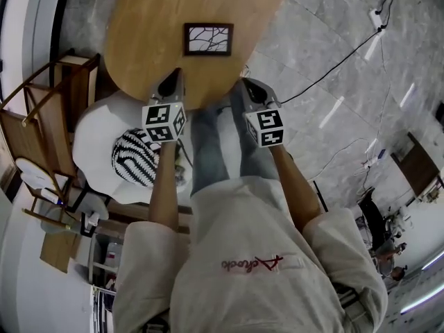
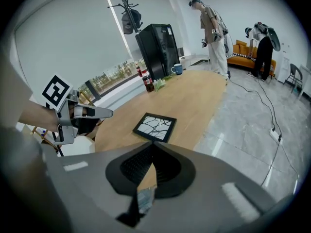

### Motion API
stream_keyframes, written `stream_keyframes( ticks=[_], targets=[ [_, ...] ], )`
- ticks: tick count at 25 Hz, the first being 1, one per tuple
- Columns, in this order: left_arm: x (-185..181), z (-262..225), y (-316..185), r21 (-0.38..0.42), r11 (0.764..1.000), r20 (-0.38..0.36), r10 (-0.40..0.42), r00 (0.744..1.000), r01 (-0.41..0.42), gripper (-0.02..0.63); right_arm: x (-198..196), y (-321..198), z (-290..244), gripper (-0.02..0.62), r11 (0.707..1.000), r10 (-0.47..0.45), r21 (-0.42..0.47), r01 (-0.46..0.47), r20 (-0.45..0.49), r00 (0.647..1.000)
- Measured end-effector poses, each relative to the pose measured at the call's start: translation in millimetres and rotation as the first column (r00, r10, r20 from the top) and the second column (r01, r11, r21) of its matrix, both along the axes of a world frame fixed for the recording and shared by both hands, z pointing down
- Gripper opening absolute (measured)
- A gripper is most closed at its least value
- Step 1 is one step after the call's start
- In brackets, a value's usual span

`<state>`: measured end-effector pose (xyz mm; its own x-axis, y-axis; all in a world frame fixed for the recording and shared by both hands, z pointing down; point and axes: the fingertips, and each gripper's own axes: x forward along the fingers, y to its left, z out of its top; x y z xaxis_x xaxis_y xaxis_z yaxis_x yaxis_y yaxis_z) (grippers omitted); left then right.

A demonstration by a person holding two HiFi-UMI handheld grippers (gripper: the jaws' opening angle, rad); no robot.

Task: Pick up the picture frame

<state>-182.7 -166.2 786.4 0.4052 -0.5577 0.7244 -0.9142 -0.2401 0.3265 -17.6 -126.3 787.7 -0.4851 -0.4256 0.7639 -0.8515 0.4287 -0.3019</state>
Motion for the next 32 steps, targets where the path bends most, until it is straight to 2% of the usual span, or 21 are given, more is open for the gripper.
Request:
stream_keyframes(
  ticks=[9,16,25,32],
  targets=[
    [6,56,22,-0.038,0.999,-0.013,-0.004,1.000,0.003,0.002,1,26,50,0.005,0.999,0.009,-0.040,-0.009,-0.003,1.000],
    [7,85,22,-0.057,0.998,-0.013,-0.002,1.000,0.001,0.002,0,24,77,0.005,0.999,0.025,-0.048,-0.025,0.006,1.000],
    [0,103,4,-0.073,0.997,0.006,-0.009,1.000,0.009,0.003,-8,1,97,0.009,0.997,0.058,-0.059,-0.057,0.007,0.998],
    [2,114,-30,-0.078,0.997,0.010,-0.004,1.000,0.005,0.060,-16,-39,109,0.071,0.996,0.076,-0.051,-0.075,0.012,0.997]
  ],
)
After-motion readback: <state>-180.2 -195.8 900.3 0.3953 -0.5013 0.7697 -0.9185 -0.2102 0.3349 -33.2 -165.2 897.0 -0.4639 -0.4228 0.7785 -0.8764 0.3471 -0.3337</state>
